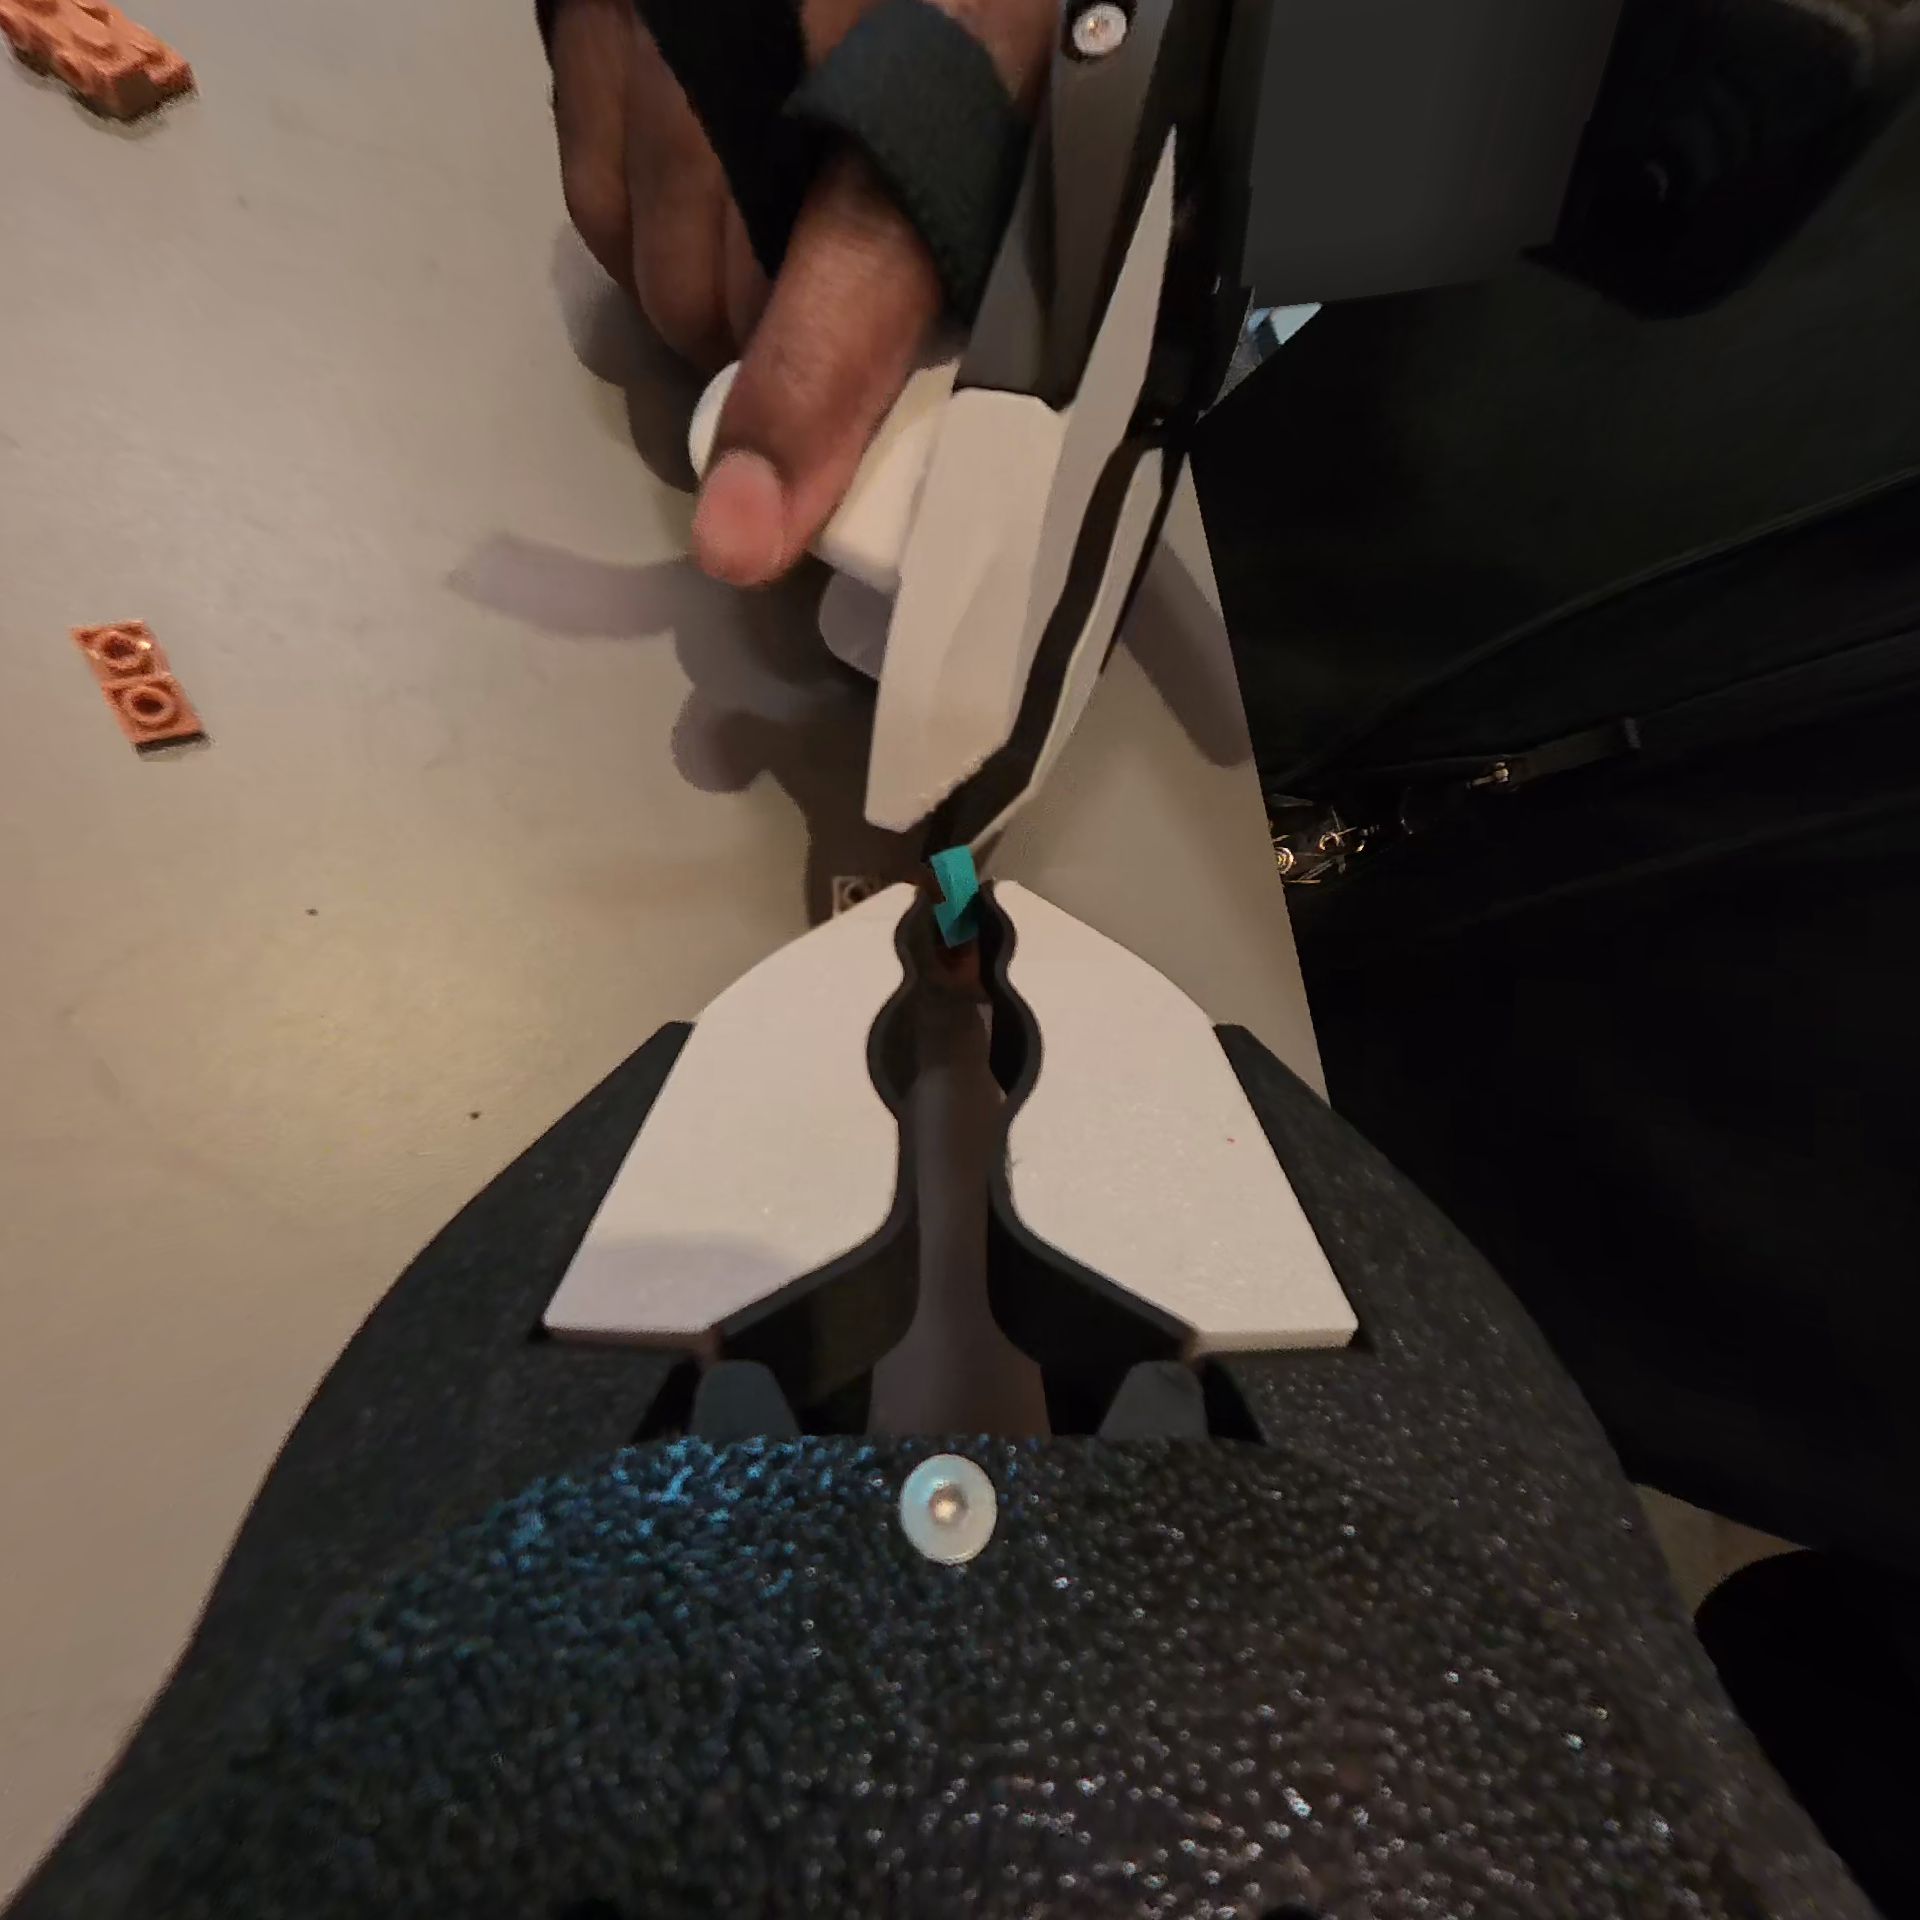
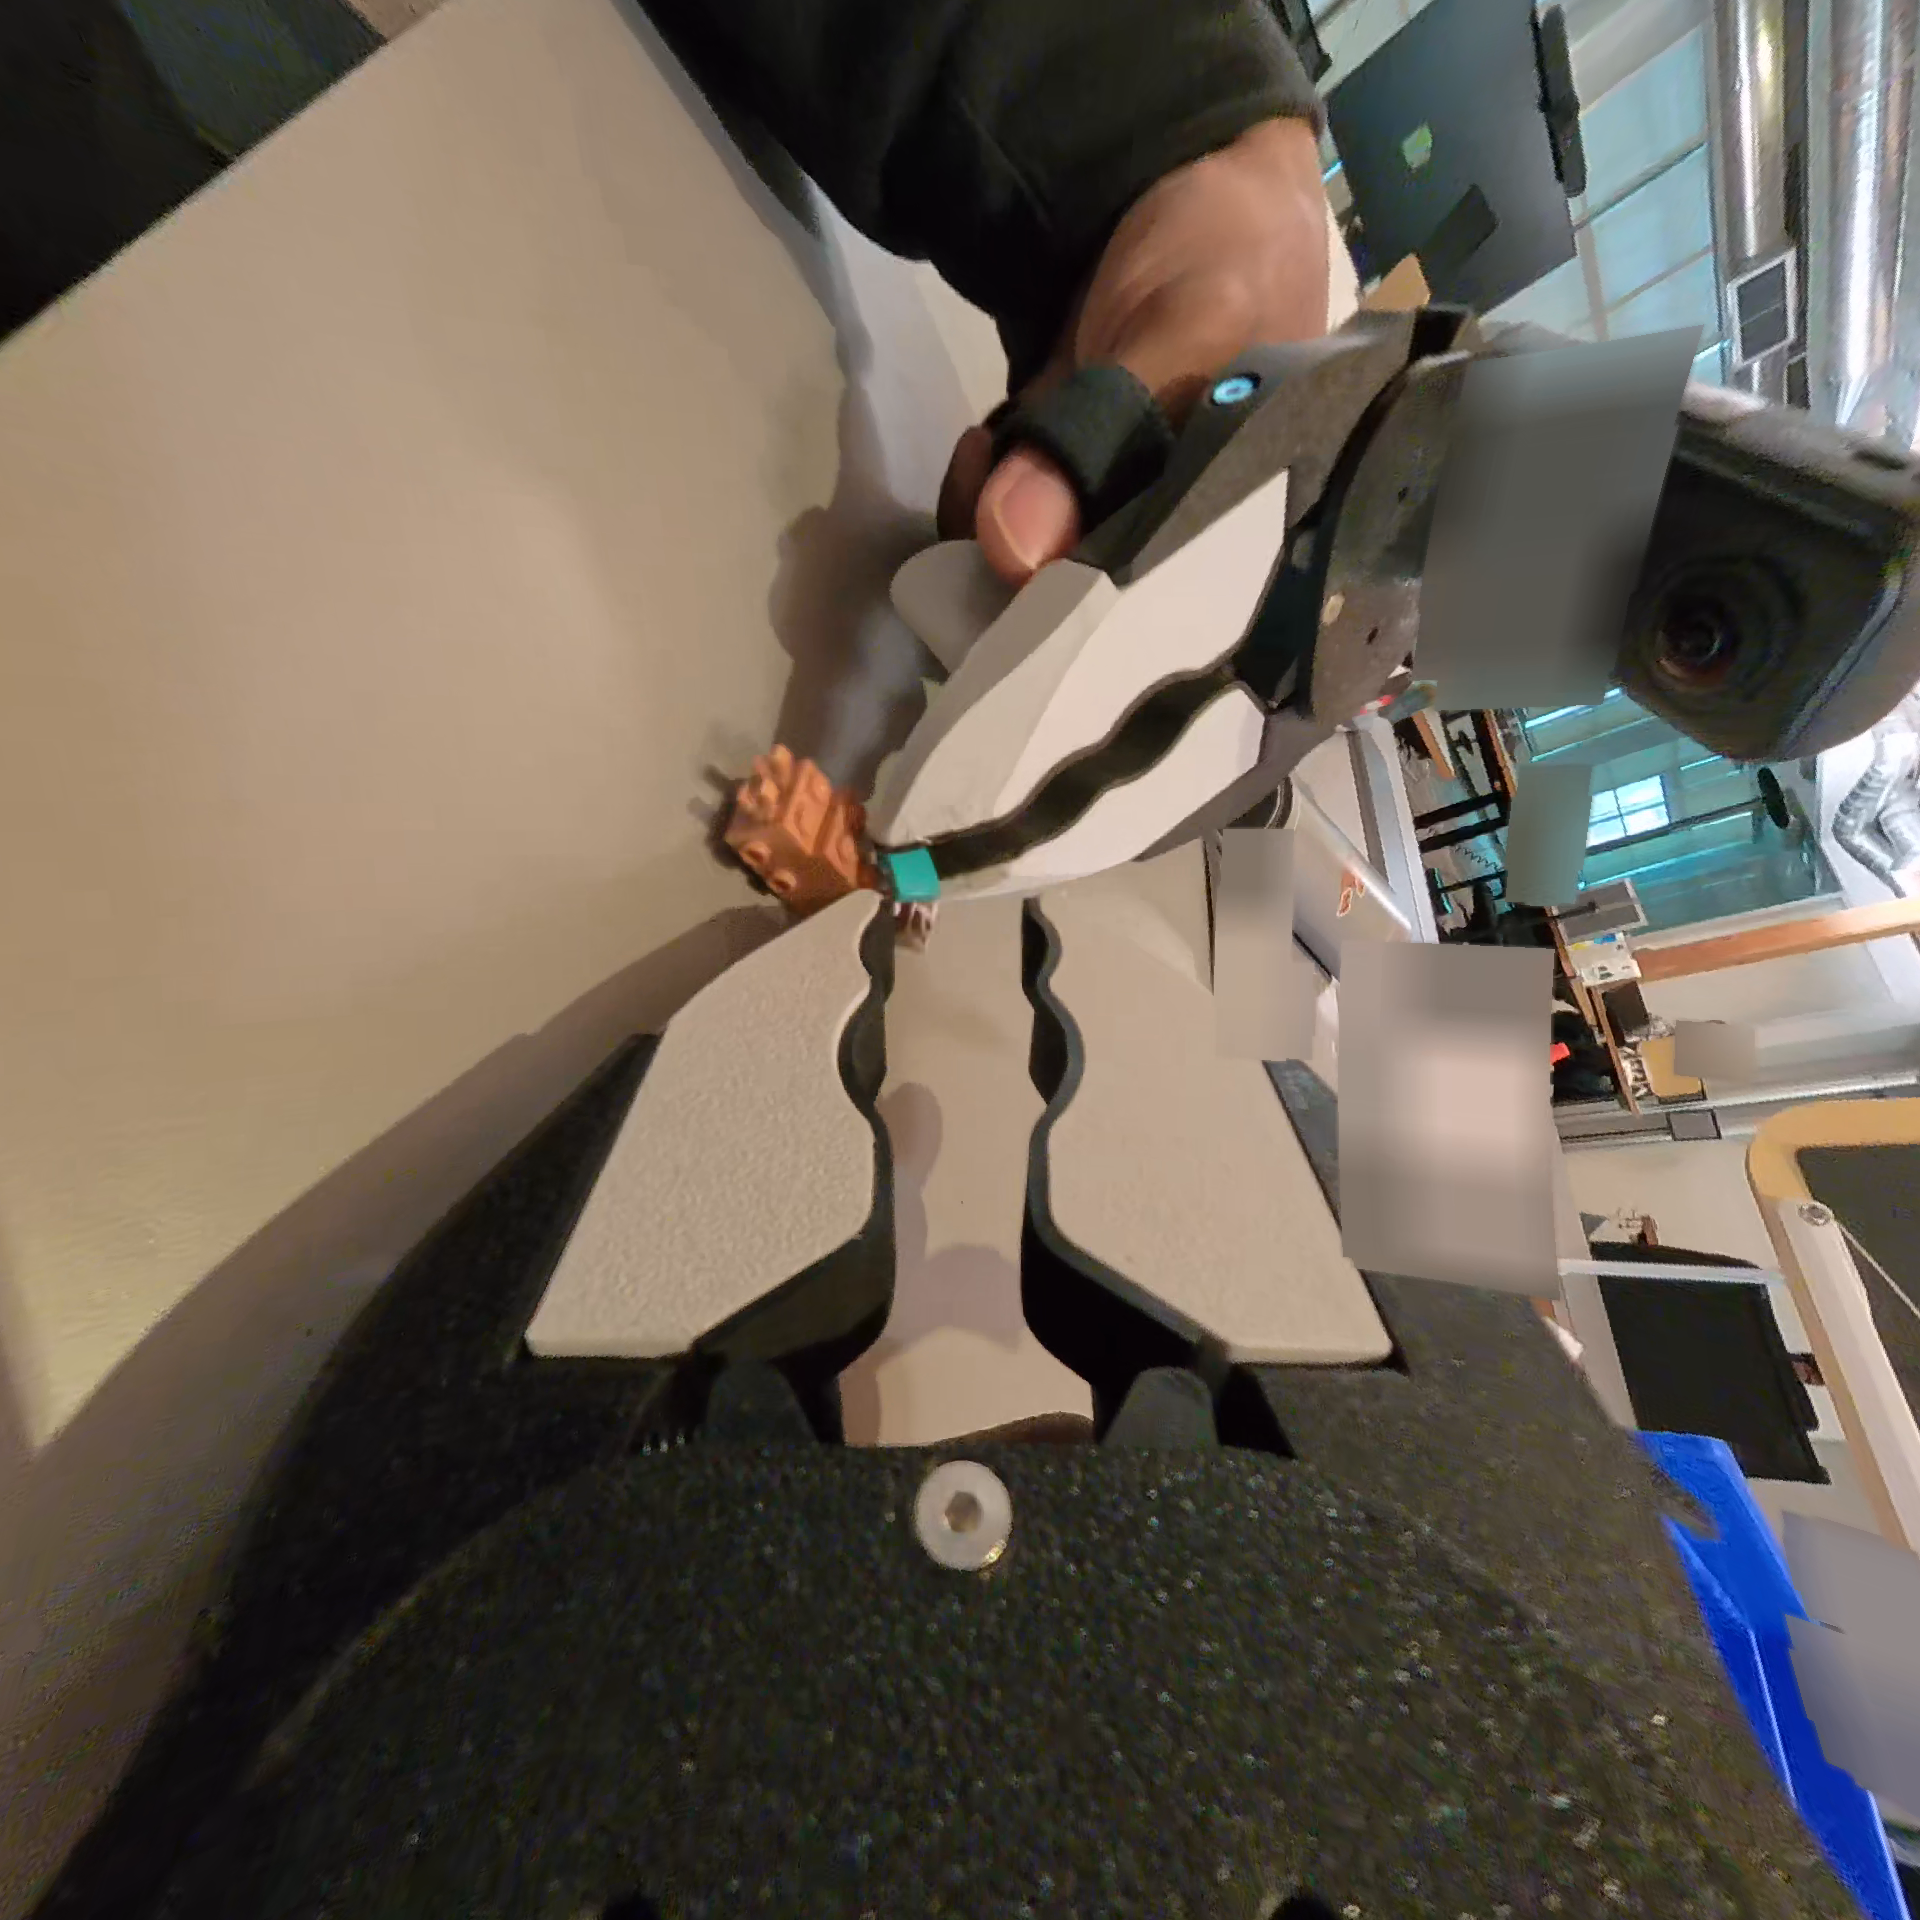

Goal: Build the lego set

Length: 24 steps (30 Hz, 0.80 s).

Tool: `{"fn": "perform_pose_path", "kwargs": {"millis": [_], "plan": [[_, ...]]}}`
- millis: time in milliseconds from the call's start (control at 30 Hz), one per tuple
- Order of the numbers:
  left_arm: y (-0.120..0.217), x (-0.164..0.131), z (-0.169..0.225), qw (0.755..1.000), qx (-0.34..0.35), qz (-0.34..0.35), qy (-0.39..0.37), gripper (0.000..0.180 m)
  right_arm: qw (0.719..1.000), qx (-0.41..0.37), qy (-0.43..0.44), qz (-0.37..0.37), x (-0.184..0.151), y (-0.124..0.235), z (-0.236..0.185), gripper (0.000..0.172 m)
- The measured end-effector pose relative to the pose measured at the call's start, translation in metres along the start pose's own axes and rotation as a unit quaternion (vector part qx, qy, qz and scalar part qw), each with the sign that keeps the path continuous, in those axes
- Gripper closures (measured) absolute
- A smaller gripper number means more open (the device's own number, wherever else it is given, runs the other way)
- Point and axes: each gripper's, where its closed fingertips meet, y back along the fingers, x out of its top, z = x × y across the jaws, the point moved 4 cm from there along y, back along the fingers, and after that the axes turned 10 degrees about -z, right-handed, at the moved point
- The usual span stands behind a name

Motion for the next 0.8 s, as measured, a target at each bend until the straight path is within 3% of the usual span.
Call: {"fn": "perform_pose_path", "kwargs": {"millis": [300, 533, 800], "plan": [[0.005, -0.001, -0.001, 0.999, 0.023, 0.021, 0.014, 0.173, 0.999, 0.03, -0.006, -0.01, -0.003, 0.005, -0.003, 0.148], [0.024, -0.005, 0.001, 0.992, 0.059, 0.088, 0.069, 0.173, 0.998, 0.042, -0.031, -0.037, 0.002, 0.0, -0.004, 0.146], [0.018, -0.016, 0.008, 0.984, 0.093, 0.088, 0.124, 0.171, 0.992, 0.045, -0.082, -0.08, 0.011, -0.007, -0.004, 0.137]]}}
